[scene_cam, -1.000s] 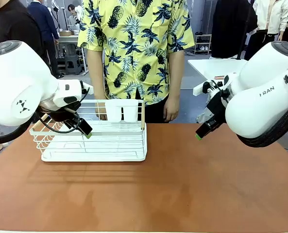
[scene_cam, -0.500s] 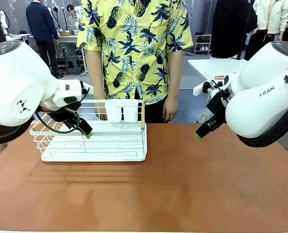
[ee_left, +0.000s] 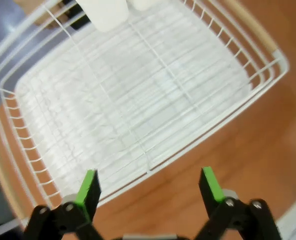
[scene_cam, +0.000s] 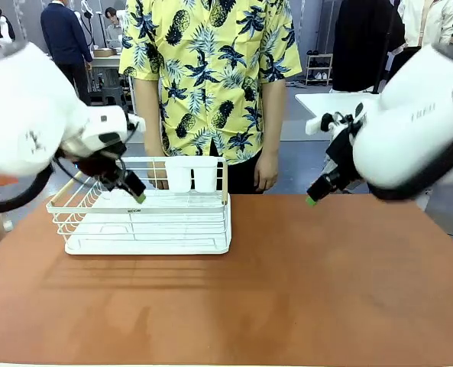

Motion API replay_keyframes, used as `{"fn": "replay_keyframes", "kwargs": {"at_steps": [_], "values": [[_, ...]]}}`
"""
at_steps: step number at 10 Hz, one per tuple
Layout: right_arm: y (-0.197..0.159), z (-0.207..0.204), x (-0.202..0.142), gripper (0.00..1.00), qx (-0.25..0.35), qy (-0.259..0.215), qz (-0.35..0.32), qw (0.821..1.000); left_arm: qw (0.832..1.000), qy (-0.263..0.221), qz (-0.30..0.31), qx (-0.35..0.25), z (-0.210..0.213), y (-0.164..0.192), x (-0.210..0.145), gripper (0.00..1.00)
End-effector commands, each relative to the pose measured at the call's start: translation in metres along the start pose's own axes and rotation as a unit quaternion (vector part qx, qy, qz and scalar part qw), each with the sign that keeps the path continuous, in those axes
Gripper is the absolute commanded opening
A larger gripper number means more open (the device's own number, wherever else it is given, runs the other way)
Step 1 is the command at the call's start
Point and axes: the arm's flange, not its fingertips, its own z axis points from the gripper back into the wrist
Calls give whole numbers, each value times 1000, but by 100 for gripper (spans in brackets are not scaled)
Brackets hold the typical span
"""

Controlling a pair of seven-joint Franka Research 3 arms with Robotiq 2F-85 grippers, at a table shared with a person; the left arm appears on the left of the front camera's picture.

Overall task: Clean the table.
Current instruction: Pick up the Lint Roller when the human hands it over.

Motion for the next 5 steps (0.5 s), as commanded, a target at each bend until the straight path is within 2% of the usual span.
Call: {"fn": "replay_keyframes", "kwargs": {"at_steps": [1,2,3,5], "values": [[-35,36,16,100,94,25,-40,994,997,21,31,-73,49,33,14,100],[-58,57,19,100,161,16,-88,983,990,29,55,-130,70,48,13,100],[-80,74,20,100,210,1,-136,968,977,9,82,-198,87,64,9,100],[-121,100,10,100,306,-5,-240,921,934,-54,139,-324,112,102,-10,100]]}}
